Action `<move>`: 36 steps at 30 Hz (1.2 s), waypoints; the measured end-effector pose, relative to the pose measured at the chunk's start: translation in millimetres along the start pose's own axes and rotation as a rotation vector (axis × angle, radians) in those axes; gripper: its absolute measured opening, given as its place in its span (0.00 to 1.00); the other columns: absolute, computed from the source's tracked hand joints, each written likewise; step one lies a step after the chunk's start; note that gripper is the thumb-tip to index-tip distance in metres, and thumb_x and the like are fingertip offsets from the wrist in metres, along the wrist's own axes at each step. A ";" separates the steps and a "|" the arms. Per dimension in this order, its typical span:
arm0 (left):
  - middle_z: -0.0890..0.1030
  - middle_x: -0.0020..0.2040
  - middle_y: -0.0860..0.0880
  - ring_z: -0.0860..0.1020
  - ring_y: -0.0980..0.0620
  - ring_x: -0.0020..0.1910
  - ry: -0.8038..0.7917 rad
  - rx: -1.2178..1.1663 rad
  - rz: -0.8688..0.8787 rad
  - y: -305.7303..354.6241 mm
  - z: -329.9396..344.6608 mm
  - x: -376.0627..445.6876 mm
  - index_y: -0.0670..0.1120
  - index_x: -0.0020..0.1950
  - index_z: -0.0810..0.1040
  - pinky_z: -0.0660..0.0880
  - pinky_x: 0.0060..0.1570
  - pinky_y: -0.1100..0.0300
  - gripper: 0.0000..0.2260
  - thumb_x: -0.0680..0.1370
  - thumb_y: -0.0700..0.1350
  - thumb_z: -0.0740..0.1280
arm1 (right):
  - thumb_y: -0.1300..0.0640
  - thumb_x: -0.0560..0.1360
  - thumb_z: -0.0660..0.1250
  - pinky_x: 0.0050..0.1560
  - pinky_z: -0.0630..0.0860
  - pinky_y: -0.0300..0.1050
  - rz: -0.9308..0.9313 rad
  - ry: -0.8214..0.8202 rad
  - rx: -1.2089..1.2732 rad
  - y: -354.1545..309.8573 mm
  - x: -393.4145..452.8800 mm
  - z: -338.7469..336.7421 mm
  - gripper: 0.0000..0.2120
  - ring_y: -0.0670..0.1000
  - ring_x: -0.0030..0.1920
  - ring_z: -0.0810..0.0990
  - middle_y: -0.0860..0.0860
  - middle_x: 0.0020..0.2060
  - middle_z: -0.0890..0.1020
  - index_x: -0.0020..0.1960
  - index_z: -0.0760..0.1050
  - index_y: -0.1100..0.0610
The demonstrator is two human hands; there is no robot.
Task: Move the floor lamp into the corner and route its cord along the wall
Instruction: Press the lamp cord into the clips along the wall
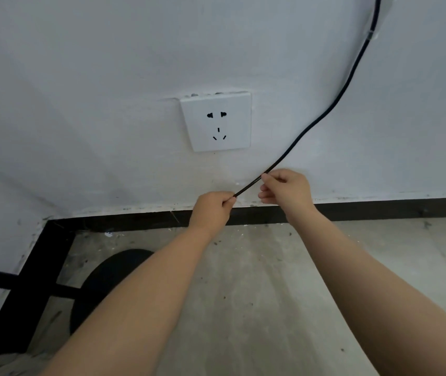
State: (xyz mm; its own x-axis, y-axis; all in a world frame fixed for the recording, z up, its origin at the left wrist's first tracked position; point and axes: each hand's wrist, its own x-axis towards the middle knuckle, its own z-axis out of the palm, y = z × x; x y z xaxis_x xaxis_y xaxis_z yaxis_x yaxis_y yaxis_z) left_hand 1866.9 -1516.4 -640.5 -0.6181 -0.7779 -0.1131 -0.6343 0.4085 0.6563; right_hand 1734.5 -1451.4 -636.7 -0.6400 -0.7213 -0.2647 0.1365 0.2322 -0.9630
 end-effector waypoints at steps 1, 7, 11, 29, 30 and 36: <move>0.73 0.34 0.41 0.69 0.48 0.35 0.009 0.008 -0.013 0.3 -0.3 2.3 0.42 0.38 0.76 0.60 0.31 0.60 0.11 0.79 0.38 0.60 | 0.60 0.74 0.63 0.25 0.77 0.30 -0.002 0.006 -0.035 1.1 1.8 2.4 0.10 0.48 0.28 0.77 0.52 0.29 0.76 0.34 0.73 0.56; 0.82 0.44 0.35 0.76 0.40 0.43 0.028 0.102 -0.058 9.1 1.7 15.1 0.38 0.49 0.81 0.73 0.44 0.54 0.10 0.79 0.40 0.60 | 0.59 0.74 0.63 0.33 0.77 0.43 -0.023 0.049 -0.167 8.5 7.8 20.4 0.10 0.53 0.32 0.76 0.51 0.26 0.75 0.38 0.77 0.64; 0.81 0.41 0.33 0.77 0.36 0.43 0.067 0.152 -0.062 9.4 2.6 16.8 0.35 0.43 0.79 0.66 0.36 0.58 0.12 0.79 0.40 0.60 | 0.58 0.74 0.62 0.49 0.79 0.61 -0.062 0.097 -0.190 9.7 6.7 27.3 0.16 0.63 0.36 0.78 0.63 0.30 0.79 0.39 0.75 0.73; 0.82 0.46 0.38 0.77 0.40 0.48 0.416 0.331 0.099 6.3 -5.2 16.6 0.36 0.46 0.80 0.72 0.47 0.51 0.05 0.74 0.36 0.66 | 0.57 0.75 0.62 0.48 0.81 0.57 0.074 0.124 -0.142 12.0 7.2 24.6 0.14 0.56 0.32 0.78 0.51 0.25 0.74 0.44 0.76 0.70; 0.83 0.47 0.38 0.77 0.41 0.49 0.440 0.339 0.101 5.8 -5.2 14.8 0.36 0.47 0.79 0.71 0.48 0.52 0.05 0.74 0.36 0.66 | 0.57 0.75 0.61 0.45 0.81 0.53 0.089 0.107 -0.120 11.4 5.8 23.4 0.14 0.53 0.30 0.77 0.51 0.26 0.74 0.45 0.76 0.69; 0.80 0.55 0.36 0.74 0.39 0.55 0.559 0.286 0.073 0.6 -21.8 4.7 0.35 0.56 0.76 0.68 0.52 0.52 0.13 0.74 0.30 0.60 | 0.56 0.76 0.59 0.47 0.77 0.53 0.048 -0.199 -0.442 4.5 -11.5 7.3 0.16 0.57 0.39 0.78 0.64 0.41 0.81 0.47 0.75 0.70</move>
State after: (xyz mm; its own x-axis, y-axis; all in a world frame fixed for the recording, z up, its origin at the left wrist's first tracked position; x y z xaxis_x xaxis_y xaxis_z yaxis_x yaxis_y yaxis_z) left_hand 1873.8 -1530.2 -624.4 -0.3776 -0.8434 0.3823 -0.7463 0.5216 0.4135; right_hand 1748.0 -1446.8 -638.4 -0.4781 -0.8039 -0.3539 -0.1995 0.4918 -0.8476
